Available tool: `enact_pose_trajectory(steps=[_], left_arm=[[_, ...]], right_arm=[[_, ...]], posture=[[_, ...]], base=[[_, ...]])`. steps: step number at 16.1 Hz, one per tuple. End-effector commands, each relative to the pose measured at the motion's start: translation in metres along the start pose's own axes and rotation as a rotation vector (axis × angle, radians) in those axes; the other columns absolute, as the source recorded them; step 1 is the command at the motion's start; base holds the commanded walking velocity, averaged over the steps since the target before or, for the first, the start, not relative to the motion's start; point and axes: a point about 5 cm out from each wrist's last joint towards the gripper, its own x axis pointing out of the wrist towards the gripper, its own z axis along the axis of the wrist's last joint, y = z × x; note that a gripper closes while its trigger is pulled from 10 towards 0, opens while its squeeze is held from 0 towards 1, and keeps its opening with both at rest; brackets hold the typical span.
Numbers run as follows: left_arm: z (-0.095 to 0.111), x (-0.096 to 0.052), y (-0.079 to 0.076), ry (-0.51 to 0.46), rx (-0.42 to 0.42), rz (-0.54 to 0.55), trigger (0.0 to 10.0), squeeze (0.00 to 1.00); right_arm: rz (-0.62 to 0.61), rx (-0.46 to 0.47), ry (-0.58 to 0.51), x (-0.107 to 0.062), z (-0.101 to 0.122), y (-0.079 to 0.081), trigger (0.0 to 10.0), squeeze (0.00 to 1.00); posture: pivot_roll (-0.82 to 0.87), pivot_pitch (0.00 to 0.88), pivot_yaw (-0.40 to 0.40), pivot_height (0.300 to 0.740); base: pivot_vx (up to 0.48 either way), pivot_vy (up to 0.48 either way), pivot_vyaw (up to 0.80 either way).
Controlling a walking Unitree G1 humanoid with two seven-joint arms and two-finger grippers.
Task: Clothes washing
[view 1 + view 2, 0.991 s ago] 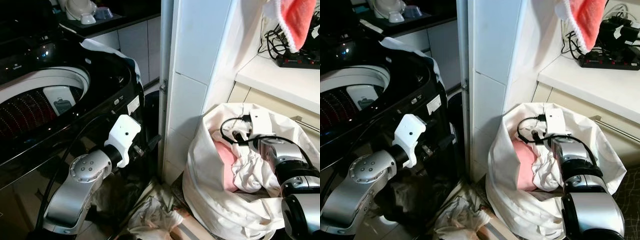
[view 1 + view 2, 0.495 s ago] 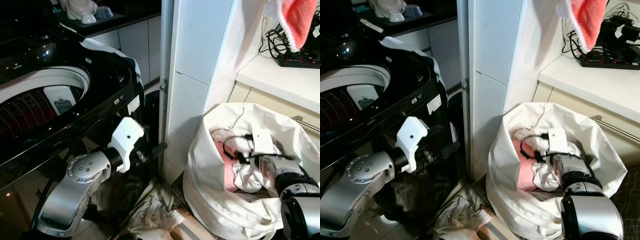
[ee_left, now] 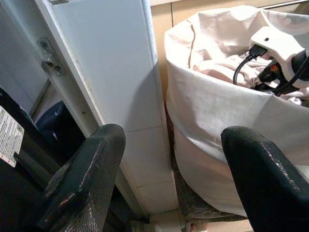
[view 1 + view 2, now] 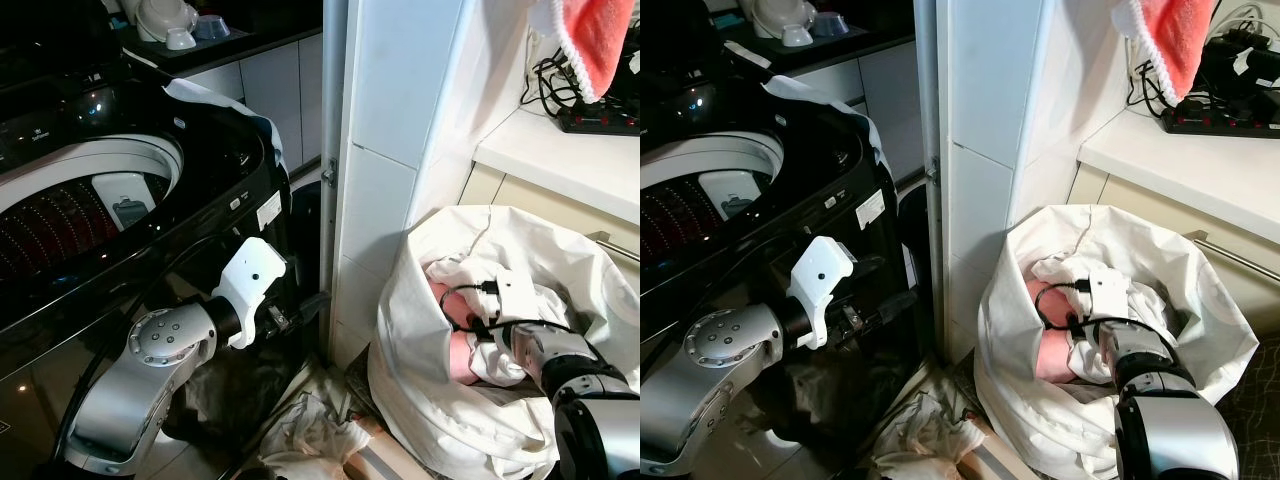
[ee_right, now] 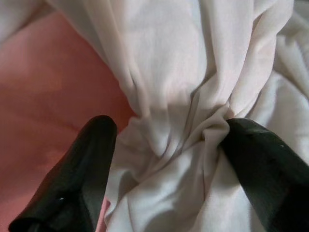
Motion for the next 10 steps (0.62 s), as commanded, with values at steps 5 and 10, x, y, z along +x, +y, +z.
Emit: enact_pose_trajectory(steps=[5, 10], left_arm=[[0.0019, -0.0038, -0.0035, 0.006, 0.002, -0.033, 10.0, 0.00], [0.0012, -0.0046, -0.0052, 0.012, 0.000, -0.037, 10.0, 0.00]], right_arm=[[-0.024, -0.040, 0.028, 0.0007, -0.0064, -0.0005, 0.0, 0.00], [-0.037, -0.046, 0.032, 0.0005, -0.0082, -0.0036, 0.0, 0.00]], posture=[[0.18, 0.000, 0.028, 0.740], [0.18, 0.000, 0.026, 0.740]], base=[[0.000, 0.000, 0.00], [0.000, 0.000, 0.00]])
